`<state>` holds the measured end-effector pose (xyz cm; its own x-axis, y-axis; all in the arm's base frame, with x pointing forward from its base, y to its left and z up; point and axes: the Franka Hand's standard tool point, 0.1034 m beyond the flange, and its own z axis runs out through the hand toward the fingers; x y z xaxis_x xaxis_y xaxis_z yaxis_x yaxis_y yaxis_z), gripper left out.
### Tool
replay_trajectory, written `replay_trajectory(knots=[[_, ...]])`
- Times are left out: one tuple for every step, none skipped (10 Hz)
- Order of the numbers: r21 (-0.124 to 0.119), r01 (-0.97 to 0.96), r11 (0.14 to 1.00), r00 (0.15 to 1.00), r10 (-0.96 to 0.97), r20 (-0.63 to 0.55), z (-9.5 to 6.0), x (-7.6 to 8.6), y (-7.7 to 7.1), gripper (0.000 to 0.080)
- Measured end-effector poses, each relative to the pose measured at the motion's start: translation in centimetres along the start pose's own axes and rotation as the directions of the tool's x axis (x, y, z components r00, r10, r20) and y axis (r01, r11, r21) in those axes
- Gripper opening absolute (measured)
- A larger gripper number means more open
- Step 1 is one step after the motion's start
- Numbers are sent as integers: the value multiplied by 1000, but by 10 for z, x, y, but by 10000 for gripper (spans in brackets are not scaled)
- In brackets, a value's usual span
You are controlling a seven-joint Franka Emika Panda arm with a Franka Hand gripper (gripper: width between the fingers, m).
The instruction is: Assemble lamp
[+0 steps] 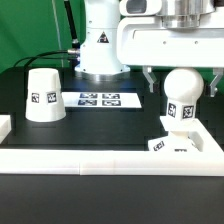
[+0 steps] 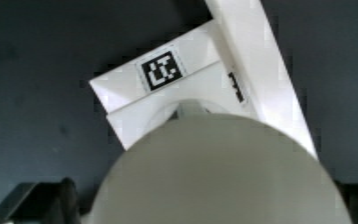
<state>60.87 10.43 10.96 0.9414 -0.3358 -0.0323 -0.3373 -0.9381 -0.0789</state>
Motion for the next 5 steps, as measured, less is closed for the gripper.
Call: replay_trajectory(knots=[[0, 93, 996, 996, -93, -1, -1, -1, -3, 698], [1, 192, 981, 981, -192, -2, -2, -2, -4, 698], [1, 258, 966, 966, -258, -3, -2, -2, -5, 698], [0, 330, 944, 944, -330, -5, -2, -1, -4, 698], [-2, 417, 909, 909, -417, -9, -2, 0, -4, 698]])
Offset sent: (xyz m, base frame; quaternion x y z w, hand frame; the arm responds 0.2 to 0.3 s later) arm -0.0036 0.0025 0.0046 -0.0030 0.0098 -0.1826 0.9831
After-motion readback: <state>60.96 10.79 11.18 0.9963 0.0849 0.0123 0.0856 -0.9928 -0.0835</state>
